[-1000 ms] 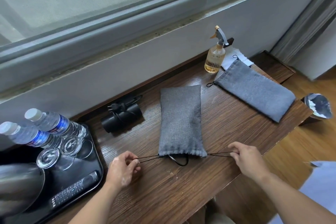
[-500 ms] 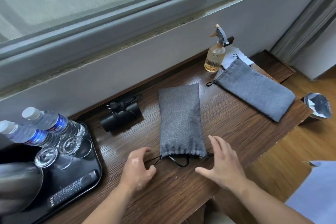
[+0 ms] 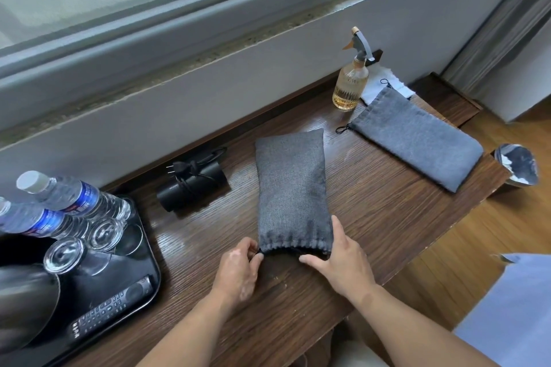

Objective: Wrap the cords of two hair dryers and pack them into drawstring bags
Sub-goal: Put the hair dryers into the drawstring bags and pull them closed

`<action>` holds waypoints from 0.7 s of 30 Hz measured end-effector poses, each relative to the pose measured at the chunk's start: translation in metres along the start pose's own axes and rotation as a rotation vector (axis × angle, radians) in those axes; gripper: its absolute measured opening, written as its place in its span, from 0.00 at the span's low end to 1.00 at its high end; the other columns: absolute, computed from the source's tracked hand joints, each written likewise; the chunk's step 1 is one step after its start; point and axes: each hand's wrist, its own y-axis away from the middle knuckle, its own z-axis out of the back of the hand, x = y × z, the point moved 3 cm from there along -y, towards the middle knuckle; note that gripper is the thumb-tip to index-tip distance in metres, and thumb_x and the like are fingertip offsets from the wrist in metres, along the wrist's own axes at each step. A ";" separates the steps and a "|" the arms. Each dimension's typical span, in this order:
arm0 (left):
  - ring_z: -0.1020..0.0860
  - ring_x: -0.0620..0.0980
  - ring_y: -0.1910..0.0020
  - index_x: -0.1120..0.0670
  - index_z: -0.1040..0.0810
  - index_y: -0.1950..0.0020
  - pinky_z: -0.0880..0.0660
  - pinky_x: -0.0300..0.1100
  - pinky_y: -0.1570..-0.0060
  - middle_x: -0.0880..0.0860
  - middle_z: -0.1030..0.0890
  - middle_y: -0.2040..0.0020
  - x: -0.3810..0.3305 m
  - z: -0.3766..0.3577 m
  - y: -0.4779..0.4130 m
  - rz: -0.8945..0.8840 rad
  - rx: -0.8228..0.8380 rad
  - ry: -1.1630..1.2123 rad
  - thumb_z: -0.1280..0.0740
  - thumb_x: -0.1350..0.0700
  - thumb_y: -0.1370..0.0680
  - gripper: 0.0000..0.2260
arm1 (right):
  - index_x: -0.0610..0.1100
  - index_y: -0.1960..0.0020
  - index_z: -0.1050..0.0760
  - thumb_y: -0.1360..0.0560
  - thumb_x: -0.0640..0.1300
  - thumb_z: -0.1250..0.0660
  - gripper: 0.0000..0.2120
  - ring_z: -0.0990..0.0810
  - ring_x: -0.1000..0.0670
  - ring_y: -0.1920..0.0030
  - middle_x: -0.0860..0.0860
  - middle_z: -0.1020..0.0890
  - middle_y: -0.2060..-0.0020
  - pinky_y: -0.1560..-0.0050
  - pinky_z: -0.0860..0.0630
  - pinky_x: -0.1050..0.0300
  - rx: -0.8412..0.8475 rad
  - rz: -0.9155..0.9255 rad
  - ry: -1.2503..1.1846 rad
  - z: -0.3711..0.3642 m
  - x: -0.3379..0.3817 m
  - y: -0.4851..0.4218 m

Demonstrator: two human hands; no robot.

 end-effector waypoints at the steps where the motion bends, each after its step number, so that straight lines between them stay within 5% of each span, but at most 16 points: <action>1: 0.23 0.47 0.57 0.50 0.25 0.46 0.32 0.34 0.57 0.47 0.20 0.55 0.001 0.000 0.000 0.003 0.004 -0.011 0.33 0.53 0.18 0.03 | 0.52 0.21 0.45 0.38 0.75 0.29 0.54 0.22 0.44 0.35 0.47 0.20 0.35 0.36 0.26 0.52 0.009 -0.011 -0.021 0.000 -0.002 -0.002; 6: 0.19 0.49 0.53 0.51 0.21 0.44 0.28 0.36 0.52 0.48 0.16 0.52 0.003 0.002 -0.002 -0.018 0.021 -0.026 0.34 0.51 0.18 0.06 | 0.55 0.36 0.29 0.34 0.71 0.29 0.33 0.19 0.46 0.42 0.51 0.16 0.46 0.43 0.24 0.53 0.088 0.040 -0.108 0.005 -0.006 -0.009; 11: 0.23 0.45 0.54 0.50 0.19 0.44 0.33 0.32 0.53 0.44 0.20 0.54 0.003 0.011 0.001 -0.090 -0.016 -0.060 0.33 0.50 0.18 0.07 | 0.55 0.45 0.31 0.37 0.83 0.43 0.36 0.16 0.42 0.49 0.50 0.15 0.54 0.50 0.21 0.48 -0.003 0.100 0.191 0.012 -0.013 -0.013; 21: 0.25 0.35 0.62 0.41 0.26 0.61 0.31 0.22 0.59 0.40 0.22 0.64 0.002 0.019 0.009 -0.140 -0.053 -0.038 0.28 0.50 0.22 0.11 | 0.51 0.60 0.28 0.35 0.83 0.48 0.35 0.16 0.44 0.54 0.50 0.16 0.60 0.54 0.22 0.50 -0.088 0.015 0.292 0.021 -0.031 -0.023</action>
